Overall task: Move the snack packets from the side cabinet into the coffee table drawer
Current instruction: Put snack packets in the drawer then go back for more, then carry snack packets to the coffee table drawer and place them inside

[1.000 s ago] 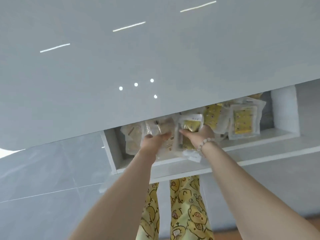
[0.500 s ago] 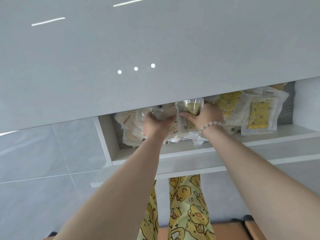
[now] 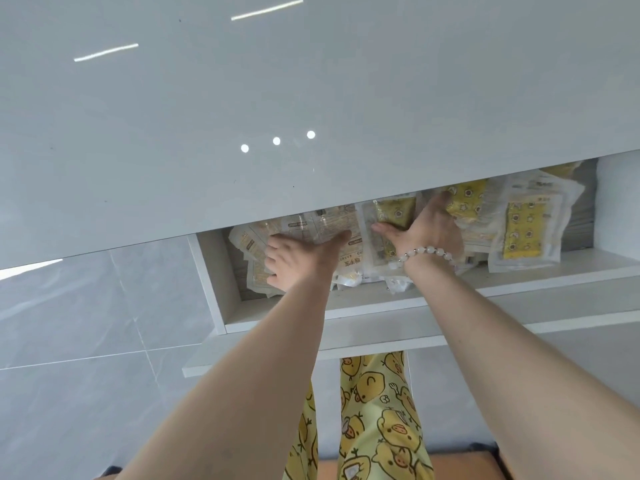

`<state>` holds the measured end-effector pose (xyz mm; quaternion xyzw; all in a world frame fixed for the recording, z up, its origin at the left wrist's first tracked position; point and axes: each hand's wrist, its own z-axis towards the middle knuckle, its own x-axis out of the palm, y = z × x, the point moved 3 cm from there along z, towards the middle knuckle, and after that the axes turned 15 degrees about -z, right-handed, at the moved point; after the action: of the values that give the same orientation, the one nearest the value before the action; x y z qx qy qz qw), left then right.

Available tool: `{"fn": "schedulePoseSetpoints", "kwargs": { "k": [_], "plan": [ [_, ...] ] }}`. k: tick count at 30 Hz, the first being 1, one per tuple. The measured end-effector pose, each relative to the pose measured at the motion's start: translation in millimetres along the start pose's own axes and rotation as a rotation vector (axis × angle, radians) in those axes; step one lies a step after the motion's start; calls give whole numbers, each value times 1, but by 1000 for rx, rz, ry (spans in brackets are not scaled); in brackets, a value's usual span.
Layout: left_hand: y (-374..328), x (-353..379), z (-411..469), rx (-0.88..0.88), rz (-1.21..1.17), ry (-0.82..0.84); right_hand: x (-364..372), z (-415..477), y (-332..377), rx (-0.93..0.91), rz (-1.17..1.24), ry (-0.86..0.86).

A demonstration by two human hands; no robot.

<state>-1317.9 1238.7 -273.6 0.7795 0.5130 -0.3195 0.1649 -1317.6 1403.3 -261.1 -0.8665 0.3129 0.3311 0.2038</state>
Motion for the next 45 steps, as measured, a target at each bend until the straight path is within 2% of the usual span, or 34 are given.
{"fn": "schedulePoseSetpoints", "kwargs": {
  "k": [2, 6, 9, 13, 17, 18, 22, 26, 32, 35, 39, 45],
  "plan": [
    [0, 1, -3, 11, 6, -41, 0, -3, 4, -19, -59, -30],
    [-4, 8, -12, 98, -15, -122, 7, -7, 14, -172, -239, -96],
    [-6, 11, -17, 141, 0, -103, 7, -12, 14, -234, -284, -80],
    [-1, -3, -34, 90, 15, 26, -7, -28, 4, -367, -355, 13],
    [7, -39, -57, 96, 121, 280, -46, -56, -9, -438, -376, 169],
    [5, -55, -63, 106, 150, 295, -59, -65, -12, -452, -373, 196],
    [-6, -144, -84, 162, 45, 154, -126, -113, -16, -507, -443, 217],
    [-17, -243, -121, 263, -61, 70, -221, -178, 19, -592, -624, 106],
    [16, -379, -192, 413, -50, -85, -311, -363, 129, -1074, -643, -214],
    [57, -449, -207, 348, -116, -242, -322, -443, 165, -1249, -737, -424],
    [114, -529, -218, 311, -195, -396, -317, -539, 203, -1434, -842, -604],
    [234, -635, -234, 291, -180, -732, -244, -696, 244, -1763, -811, -733]
  ]
}}
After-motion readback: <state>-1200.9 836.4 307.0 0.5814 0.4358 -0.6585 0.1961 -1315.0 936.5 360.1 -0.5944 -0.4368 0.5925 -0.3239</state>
